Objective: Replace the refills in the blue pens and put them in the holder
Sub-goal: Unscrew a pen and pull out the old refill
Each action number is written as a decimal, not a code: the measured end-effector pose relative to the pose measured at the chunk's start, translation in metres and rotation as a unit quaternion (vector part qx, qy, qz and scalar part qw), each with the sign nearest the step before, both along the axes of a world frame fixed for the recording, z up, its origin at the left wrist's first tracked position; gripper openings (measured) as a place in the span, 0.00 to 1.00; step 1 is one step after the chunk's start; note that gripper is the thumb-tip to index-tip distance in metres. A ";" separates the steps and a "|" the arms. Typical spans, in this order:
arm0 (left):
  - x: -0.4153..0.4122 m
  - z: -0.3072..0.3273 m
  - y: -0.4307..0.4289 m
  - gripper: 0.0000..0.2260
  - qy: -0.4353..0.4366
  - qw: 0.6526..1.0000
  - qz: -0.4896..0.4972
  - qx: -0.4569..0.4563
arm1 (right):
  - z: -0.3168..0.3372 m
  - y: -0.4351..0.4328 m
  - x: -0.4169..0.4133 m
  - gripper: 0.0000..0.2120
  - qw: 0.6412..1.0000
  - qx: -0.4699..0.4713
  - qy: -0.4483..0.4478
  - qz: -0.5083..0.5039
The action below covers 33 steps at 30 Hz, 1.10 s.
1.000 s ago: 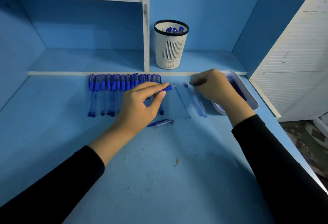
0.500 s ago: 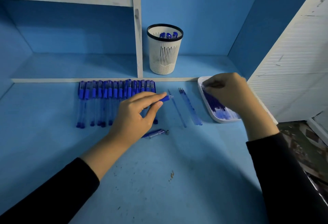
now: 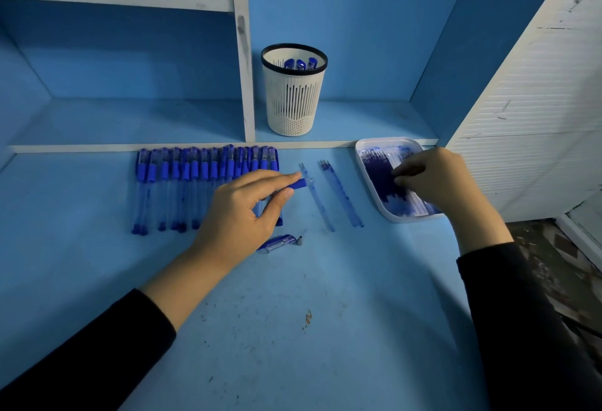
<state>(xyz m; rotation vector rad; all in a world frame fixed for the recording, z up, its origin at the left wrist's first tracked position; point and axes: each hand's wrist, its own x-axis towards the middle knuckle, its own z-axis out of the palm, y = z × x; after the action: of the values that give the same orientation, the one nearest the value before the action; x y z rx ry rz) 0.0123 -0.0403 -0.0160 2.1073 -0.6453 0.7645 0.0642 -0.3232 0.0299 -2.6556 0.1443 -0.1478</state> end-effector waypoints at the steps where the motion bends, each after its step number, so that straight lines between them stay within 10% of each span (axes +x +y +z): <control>1: 0.000 0.000 0.000 0.11 0.001 1.000 -0.001 0.000 | -0.001 0.000 0.000 0.09 1.000 0.000 -0.003 0.000; 14: 0.000 0.000 0.000 0.11 -0.005 1.000 -0.005 0.005 | -0.004 0.008 -0.004 0.12 0.998 -0.047 -0.033 -0.013; 19: -0.002 0.000 -0.001 0.10 -0.027 1.000 -0.003 -0.012 | 0.008 0.013 -0.008 0.13 0.988 0.136 -0.060 -0.036; 23: -0.002 0.000 0.000 0.09 -0.037 0.999 0.006 -0.030 | 0.020 0.048 -0.027 0.08 0.839 0.542 -0.043 0.008; 26: -0.003 0.002 0.000 0.09 -0.043 0.998 0.007 -0.044 | 0.016 0.075 -0.036 0.06 0.743 0.668 -0.038 0.003; 33: -0.003 0.002 0.001 0.09 -0.043 0.998 0.011 -0.049 | 0.009 0.091 -0.042 0.07 0.702 0.711 -0.047 -0.006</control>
<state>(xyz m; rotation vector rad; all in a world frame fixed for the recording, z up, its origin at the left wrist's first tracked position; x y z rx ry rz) 0.0092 -0.0395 -0.0143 2.0048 -0.6197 0.8852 0.0227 -0.2318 0.0388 -1.0692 0.1474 -0.0997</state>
